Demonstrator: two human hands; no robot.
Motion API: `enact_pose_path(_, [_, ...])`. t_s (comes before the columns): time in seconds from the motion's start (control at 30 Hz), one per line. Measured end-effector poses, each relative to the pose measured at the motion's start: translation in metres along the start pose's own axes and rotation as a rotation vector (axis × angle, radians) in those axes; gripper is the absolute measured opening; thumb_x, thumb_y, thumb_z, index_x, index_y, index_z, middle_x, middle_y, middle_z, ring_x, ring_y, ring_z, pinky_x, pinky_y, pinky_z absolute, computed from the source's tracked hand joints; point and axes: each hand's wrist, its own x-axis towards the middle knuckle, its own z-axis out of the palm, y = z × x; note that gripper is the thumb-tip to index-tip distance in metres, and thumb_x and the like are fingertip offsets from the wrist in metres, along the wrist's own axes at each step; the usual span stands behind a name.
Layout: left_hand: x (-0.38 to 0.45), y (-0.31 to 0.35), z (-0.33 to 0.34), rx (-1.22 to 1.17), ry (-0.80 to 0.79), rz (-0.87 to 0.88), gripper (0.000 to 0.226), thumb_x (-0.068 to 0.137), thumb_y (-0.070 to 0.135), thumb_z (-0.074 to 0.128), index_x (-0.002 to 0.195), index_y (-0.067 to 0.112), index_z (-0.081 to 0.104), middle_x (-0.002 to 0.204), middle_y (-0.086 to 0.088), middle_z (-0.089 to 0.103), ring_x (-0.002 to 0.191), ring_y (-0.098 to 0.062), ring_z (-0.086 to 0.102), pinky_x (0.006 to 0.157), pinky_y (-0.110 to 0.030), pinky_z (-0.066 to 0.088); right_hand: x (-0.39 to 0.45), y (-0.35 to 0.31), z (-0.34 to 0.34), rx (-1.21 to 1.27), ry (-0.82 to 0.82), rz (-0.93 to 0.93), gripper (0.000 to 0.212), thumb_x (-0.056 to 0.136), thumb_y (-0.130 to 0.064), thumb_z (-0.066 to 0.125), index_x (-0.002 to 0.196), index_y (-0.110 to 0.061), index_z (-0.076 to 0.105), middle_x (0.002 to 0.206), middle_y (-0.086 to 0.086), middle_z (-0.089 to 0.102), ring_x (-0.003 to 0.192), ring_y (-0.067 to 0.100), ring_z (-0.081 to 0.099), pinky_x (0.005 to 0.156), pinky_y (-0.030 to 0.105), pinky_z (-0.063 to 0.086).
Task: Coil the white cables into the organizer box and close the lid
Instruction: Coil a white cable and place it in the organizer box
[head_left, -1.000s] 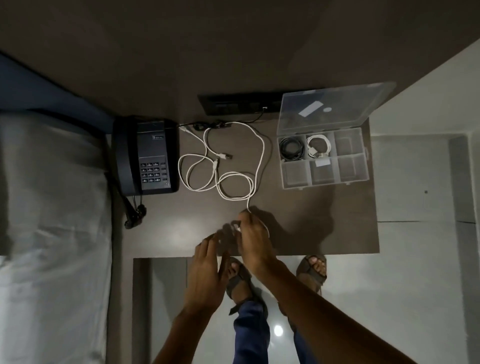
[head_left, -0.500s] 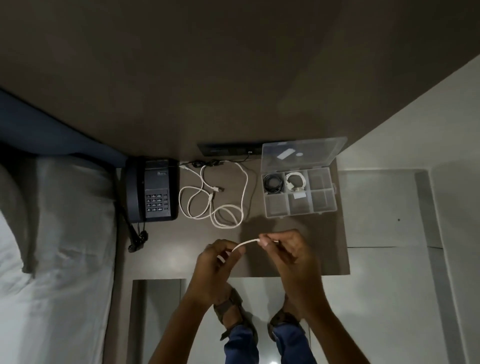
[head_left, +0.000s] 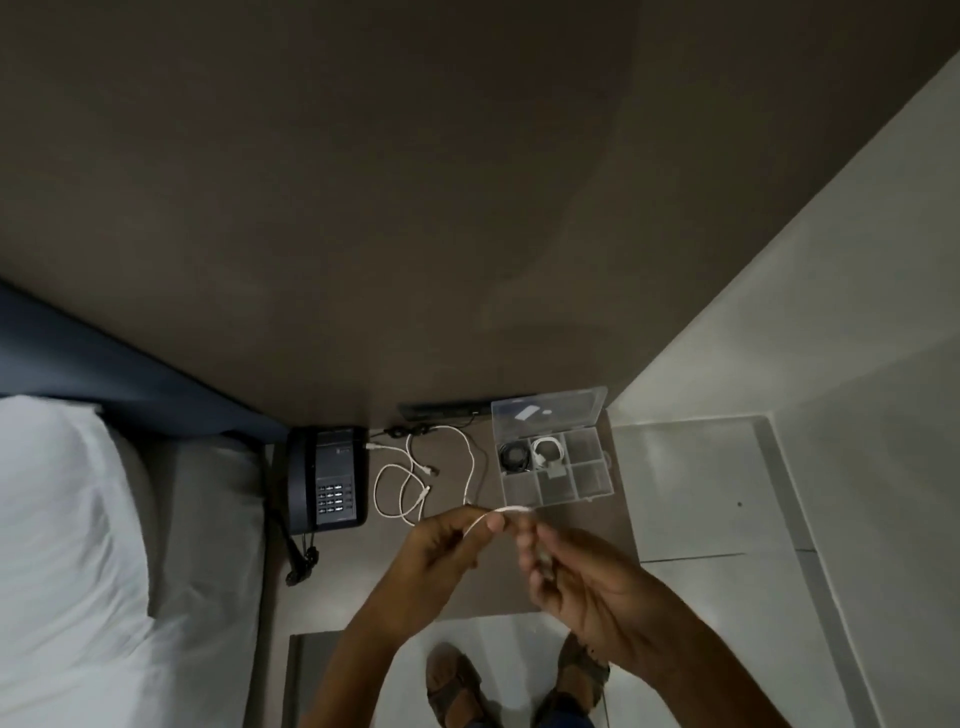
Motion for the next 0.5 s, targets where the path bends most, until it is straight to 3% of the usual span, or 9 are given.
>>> enact_pose_path(0.07, [-0.011, 0.015, 0.004, 0.06, -0.041, 0.022, 0.03, 0.106, 0.036, 0.052, 0.11, 0.021, 0.078, 0.082, -0.007, 0.067, 0.074, -0.016, 0.058, 0.07, -0.035, 0.051, -0.002, 0.003, 0.021, 0.237, -0.01, -0.191, 0.04, 0.087, 0.0, 0.083, 0.126, 0.004, 0.072, 0.127, 0.026, 0.072, 0.118, 0.032, 0.075, 0.099, 0.041, 0.063])
enact_pose_path(0.13, [-0.021, 0.025, 0.006, 0.158, -0.084, 0.045, 0.031, 0.109, 0.039, 0.05, 0.114, 0.022, 0.075, 0.085, -0.021, 0.064, 0.076, -0.033, 0.06, 0.075, -0.047, 0.053, 0.001, 0.007, 0.043, 0.188, 0.07, -0.395, 0.042, 0.098, -0.005, 0.069, 0.139, 0.001, 0.062, 0.147, 0.022, 0.063, 0.138, 0.031, 0.062, 0.114, 0.043, 0.053])
enact_pose_path(0.2, [-0.029, 0.036, 0.004, 0.233, -0.071, 0.062, 0.033, 0.109, 0.045, 0.048, 0.114, 0.024, 0.073, 0.09, -0.02, 0.066, 0.082, -0.031, 0.064, 0.081, -0.044, 0.054, 0.007, 0.014, 0.062, -0.18, 0.264, -0.573, 0.037, 0.108, -0.013, 0.051, 0.142, -0.012, 0.063, 0.152, 0.006, 0.062, 0.144, 0.019, 0.056, 0.118, 0.036, 0.047])
enact_pose_path(0.3, [-0.043, 0.062, -0.009, 0.363, -0.075, 0.113, 0.03, 0.109, 0.045, 0.047, 0.108, 0.025, 0.07, 0.085, -0.011, 0.065, 0.077, -0.024, 0.063, 0.074, -0.04, 0.054, 0.006, 0.03, 0.094, -0.623, 0.572, -0.734, 0.035, 0.109, -0.02, 0.052, 0.141, -0.027, 0.065, 0.146, -0.013, 0.067, 0.137, 0.005, 0.06, 0.11, 0.023, 0.051])
enact_pose_path(0.43, [-0.056, 0.099, -0.021, 0.503, -0.13, 0.198, 0.034, 0.106, 0.05, 0.046, 0.104, 0.022, 0.066, 0.079, -0.003, 0.06, 0.07, -0.018, 0.058, 0.067, -0.036, 0.053, -0.006, 0.043, 0.123, -1.034, 0.574, -0.853, 0.032, 0.108, -0.024, 0.055, 0.131, -0.044, 0.065, 0.142, -0.022, 0.066, 0.132, -0.004, 0.061, 0.101, 0.01, 0.051])
enact_pose_path(0.5, [-0.059, 0.112, -0.023, 0.522, -0.161, 0.265, 0.026, 0.105, 0.041, 0.051, 0.101, 0.02, 0.064, 0.084, 0.0, 0.06, 0.074, -0.017, 0.059, 0.067, -0.037, 0.053, -0.013, 0.041, 0.127, -1.316, 0.564, -0.867, 0.029, 0.108, -0.021, 0.056, 0.134, -0.032, 0.066, 0.146, -0.025, 0.06, 0.139, -0.008, 0.052, 0.107, 0.009, 0.047])
